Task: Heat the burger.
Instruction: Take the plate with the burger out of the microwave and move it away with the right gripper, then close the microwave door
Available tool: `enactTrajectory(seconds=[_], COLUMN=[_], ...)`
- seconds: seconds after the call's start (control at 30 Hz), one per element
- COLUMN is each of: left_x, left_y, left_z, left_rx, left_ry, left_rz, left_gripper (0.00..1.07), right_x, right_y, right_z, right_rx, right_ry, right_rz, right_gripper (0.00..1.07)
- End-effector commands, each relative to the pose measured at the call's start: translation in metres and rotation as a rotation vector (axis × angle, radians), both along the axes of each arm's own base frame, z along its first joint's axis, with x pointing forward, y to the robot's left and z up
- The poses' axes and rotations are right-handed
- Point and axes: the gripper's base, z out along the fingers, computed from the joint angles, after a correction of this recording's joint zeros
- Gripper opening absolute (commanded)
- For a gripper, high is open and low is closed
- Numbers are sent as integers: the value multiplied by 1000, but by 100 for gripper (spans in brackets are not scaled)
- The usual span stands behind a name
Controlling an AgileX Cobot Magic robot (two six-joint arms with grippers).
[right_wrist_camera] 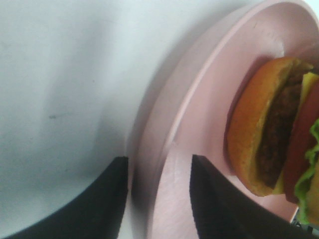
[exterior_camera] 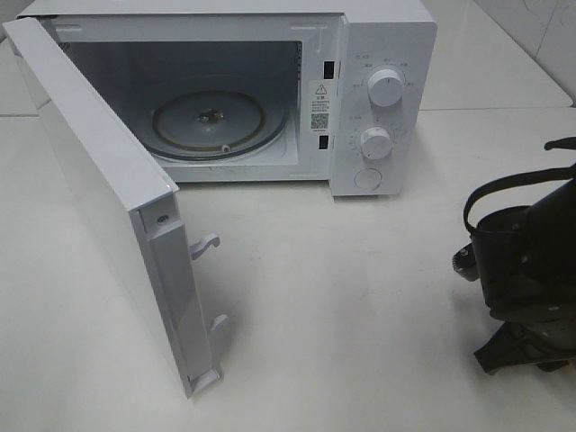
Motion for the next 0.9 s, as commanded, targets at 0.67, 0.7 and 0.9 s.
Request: enactTrajectory(seconds=[0.67, 0.7, 0.9], left_x=[0, 0, 0], left_y=[-1, -1, -1], left_z=[-1, -1, -1], left_rx=[-11, -11, -11], left_ry=[3, 3, 3], left_rz=[-1, -1, -1], left_gripper=[100, 100, 100], right_x=[5, 1, -13], right_y=[22, 22, 18], right_z=[102, 112, 137], right_rx=[327, 359, 438], right_ry=[-70, -81, -104], right_rz=[187, 226, 323], right_gripper=[46, 46, 46])
